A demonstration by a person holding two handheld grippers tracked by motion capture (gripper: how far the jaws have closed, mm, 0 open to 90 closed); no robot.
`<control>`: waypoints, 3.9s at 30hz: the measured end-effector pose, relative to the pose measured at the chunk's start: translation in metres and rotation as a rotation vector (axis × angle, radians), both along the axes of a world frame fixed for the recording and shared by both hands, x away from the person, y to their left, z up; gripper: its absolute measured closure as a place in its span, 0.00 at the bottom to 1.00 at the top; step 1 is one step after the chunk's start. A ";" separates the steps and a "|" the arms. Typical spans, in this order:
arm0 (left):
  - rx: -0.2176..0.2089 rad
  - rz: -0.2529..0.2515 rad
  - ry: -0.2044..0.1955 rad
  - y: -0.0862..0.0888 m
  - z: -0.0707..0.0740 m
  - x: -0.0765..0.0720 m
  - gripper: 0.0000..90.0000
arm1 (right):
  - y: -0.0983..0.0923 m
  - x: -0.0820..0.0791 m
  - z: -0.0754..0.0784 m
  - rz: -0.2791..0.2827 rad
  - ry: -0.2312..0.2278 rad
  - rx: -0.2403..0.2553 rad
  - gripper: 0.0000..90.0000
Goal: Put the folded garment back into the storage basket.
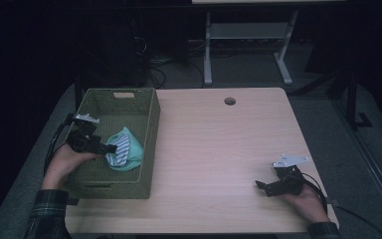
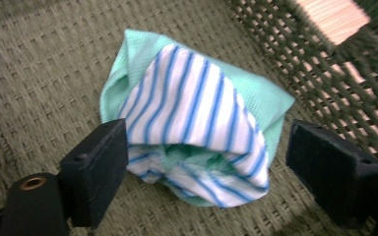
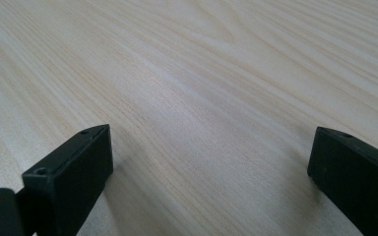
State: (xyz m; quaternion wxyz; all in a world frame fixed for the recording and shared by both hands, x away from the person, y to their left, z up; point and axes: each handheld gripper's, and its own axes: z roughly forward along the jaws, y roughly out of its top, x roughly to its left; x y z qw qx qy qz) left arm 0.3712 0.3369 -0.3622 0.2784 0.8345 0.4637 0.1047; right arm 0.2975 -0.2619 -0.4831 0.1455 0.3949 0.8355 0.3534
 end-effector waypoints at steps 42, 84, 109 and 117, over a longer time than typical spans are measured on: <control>-0.171 -0.209 -0.181 -0.151 0.021 -0.014 0.15 | 0.000 0.000 0.000 -0.001 0.000 -0.001 0.03; -0.100 -0.263 -0.249 -0.241 -0.073 -0.032 0.15 | 0.000 0.000 0.000 -0.001 0.000 -0.001 0.03; -0.061 -0.285 -0.212 -0.243 -0.116 -0.029 0.14 | 0.000 0.000 0.000 -0.001 0.000 -0.001 0.03; -0.062 -0.284 -0.211 -0.243 -0.116 -0.029 0.14 | 0.000 0.000 0.000 -0.001 0.000 0.000 0.03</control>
